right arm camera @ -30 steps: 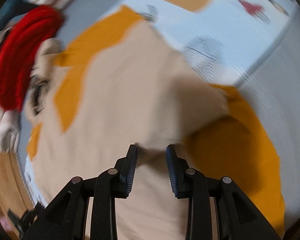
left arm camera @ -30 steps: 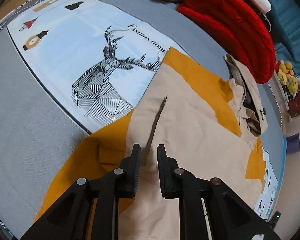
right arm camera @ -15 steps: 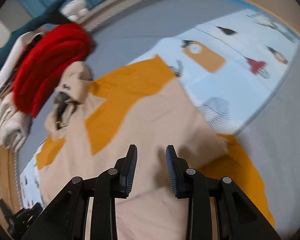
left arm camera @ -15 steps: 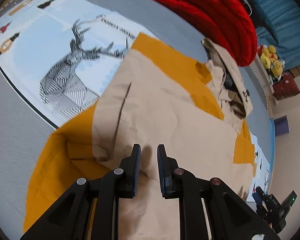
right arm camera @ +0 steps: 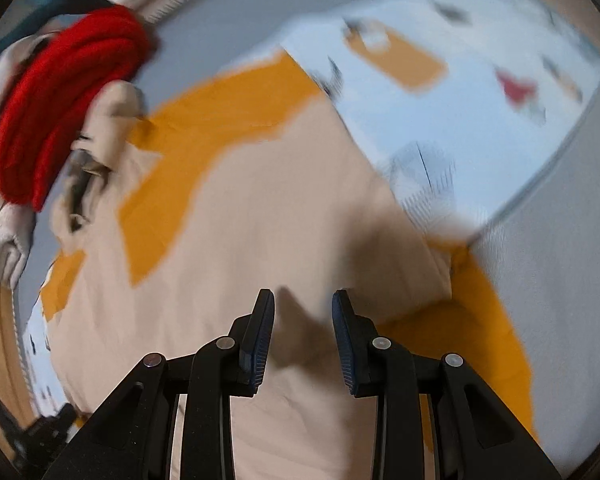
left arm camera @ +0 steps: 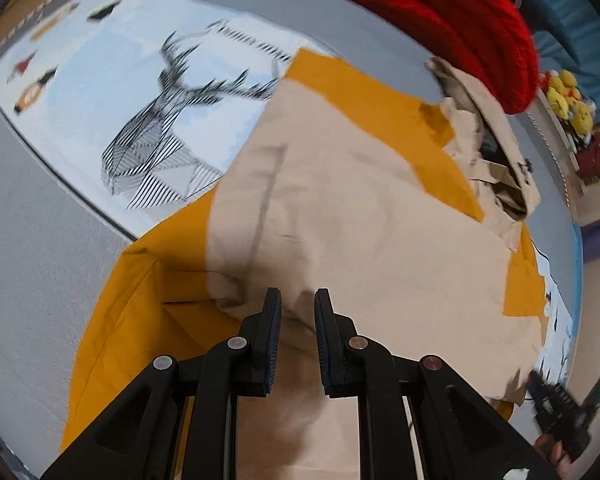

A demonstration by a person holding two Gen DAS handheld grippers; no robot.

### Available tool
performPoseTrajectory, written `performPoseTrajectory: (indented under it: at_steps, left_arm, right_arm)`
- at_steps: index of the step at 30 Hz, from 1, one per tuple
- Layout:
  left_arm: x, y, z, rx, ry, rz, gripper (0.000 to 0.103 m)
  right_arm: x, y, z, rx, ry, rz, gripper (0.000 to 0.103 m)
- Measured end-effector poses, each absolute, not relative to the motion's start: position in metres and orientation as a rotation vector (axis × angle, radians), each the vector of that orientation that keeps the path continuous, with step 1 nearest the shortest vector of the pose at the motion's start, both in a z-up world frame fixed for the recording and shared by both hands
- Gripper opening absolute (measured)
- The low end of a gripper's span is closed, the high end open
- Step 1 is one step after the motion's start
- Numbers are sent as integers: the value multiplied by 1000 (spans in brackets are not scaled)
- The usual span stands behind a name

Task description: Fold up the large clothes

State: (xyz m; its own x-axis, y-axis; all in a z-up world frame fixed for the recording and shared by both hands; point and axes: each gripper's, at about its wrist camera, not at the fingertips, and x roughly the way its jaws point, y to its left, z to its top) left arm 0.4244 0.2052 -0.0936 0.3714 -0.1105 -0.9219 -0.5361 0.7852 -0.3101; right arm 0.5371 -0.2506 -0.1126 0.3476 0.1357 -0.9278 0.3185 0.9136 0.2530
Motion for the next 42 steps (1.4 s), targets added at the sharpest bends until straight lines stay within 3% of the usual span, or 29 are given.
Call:
performPoseTrajectory:
  at_steps: [5,15,23,28,42]
  left_arm:
    - [430,189,-73,-538,1129,287,15]
    - [431,197,-69,-527,1135,282,15]
    - [432,191,-62,-512,1123,256,15]
    - [431,192,-61,-505,1116,258,15]
    - [431,153,-33,-291,955,202,15]
  right_arm:
    - [541,-217,-89,295,1102,18,32]
    - [542,-204,-144,173,1295,28,32]
    - [539,-171,-122,65,1172,91,32]
    - [537,-162,-149,11,1286,112,32]
    - [514,-153,-36,-104,895,191,32]
